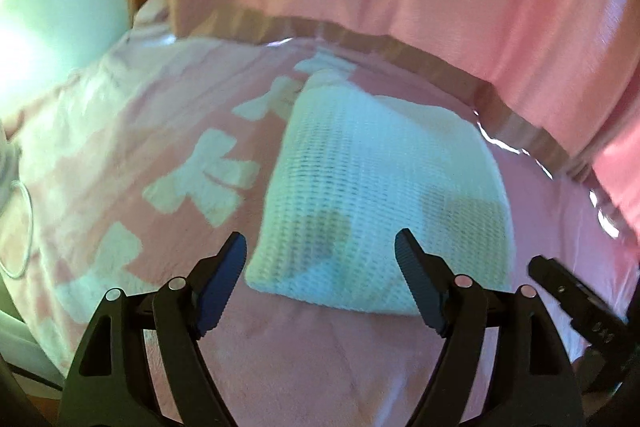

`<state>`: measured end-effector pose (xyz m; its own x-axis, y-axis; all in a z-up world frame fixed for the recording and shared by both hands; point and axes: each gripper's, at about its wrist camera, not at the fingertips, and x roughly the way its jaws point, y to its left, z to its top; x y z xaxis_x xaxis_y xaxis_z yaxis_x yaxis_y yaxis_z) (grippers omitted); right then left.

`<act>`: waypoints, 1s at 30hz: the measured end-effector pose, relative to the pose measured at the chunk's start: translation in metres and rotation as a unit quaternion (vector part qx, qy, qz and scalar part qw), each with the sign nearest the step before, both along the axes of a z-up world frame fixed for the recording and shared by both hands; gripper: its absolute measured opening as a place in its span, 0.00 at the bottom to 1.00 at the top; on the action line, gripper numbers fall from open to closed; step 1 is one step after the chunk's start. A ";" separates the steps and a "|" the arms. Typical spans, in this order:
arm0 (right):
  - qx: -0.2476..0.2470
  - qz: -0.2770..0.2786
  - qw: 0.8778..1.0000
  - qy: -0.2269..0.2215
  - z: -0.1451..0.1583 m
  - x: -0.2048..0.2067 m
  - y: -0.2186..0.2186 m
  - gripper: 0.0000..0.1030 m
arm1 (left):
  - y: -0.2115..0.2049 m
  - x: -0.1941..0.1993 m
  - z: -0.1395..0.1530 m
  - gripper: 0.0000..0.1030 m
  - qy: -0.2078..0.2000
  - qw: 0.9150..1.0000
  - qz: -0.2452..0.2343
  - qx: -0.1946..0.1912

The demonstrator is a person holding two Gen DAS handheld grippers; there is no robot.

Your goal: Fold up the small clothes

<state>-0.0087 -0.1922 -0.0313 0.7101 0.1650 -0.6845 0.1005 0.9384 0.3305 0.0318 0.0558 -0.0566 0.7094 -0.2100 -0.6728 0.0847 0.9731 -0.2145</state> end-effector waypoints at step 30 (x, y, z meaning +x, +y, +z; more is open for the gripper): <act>-0.101 0.009 0.995 0.002 0.014 -0.030 0.044 0.50 | -0.026 -0.022 -0.012 0.69 -0.023 0.996 -0.064 0.059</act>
